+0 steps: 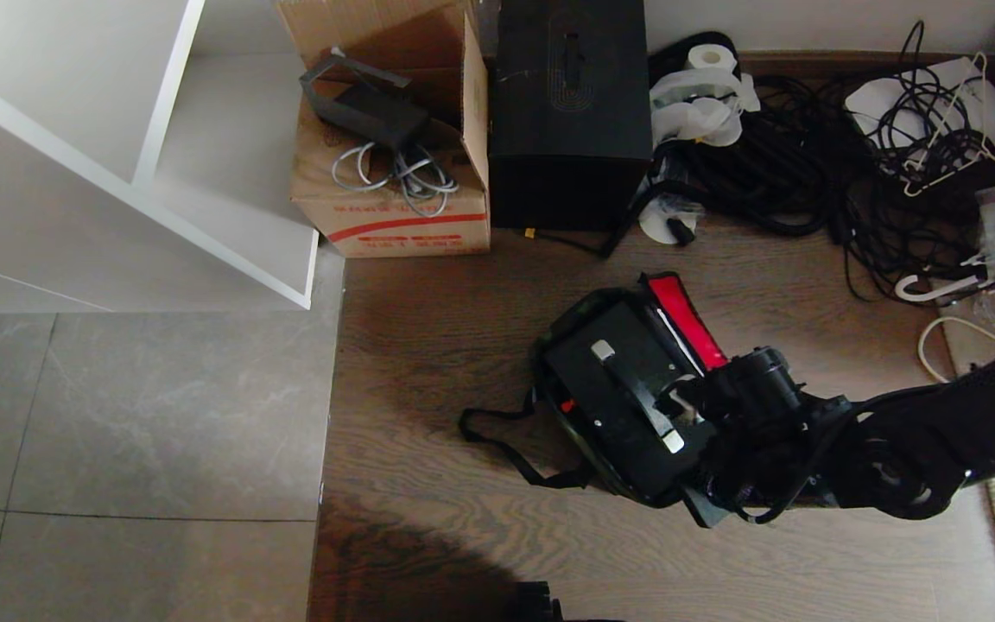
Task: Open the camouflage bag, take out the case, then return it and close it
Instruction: Place the black box back, then close the top of the storage box
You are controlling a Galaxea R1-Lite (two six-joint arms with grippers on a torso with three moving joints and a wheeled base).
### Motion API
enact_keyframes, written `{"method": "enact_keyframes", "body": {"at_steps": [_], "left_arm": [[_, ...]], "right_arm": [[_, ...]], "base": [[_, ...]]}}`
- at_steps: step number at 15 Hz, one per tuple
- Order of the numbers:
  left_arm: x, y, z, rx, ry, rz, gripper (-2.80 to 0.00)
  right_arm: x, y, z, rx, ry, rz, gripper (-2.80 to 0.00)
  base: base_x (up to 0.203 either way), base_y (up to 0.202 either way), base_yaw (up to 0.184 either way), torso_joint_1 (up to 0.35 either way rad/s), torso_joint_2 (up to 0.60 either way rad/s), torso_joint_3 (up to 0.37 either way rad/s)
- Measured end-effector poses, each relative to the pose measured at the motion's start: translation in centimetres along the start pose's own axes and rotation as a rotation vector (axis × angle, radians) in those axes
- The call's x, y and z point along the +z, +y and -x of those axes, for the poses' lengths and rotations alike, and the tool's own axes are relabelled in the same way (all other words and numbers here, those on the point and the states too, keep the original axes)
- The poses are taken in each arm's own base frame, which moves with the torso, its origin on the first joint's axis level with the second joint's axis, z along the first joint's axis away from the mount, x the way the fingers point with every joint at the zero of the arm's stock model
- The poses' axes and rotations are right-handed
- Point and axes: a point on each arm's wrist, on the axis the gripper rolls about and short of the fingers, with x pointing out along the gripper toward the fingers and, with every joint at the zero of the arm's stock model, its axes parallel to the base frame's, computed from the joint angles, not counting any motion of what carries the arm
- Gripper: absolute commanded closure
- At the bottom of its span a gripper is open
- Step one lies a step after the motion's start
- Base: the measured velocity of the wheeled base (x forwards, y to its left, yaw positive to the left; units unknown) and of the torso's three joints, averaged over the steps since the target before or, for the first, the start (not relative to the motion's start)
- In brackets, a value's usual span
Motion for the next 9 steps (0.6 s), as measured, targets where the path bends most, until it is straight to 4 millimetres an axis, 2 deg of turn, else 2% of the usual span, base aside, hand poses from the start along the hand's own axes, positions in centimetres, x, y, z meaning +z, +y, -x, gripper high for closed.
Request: {"method": "enact_keyframes", "body": {"at_steps": [4,6,9], "left_arm": [[0.0,0.0,0.0,0.0,0.0,0.0,0.0],[0.0,0.0,0.0,0.0,0.0,0.0,0.0],[0.0,0.0,0.0,0.0,0.0,0.0,0.0]], "right_arm": [[-0.4,0.6,2.0,0.074,0.015,-0.026,0.0],[-1.4,0.1,2.7,0.099,0.037,-0.063,0.0],[-1.3,-0.2,3.6,0.105,-0.001,-0.075,0.0]], "base": [[0.0,0.0,0.0,0.0,0.0,0.0],[0.0,0.0,0.0,0.0,0.0,0.0],[0.0,0.0,0.0,0.0,0.0,0.0]]}}
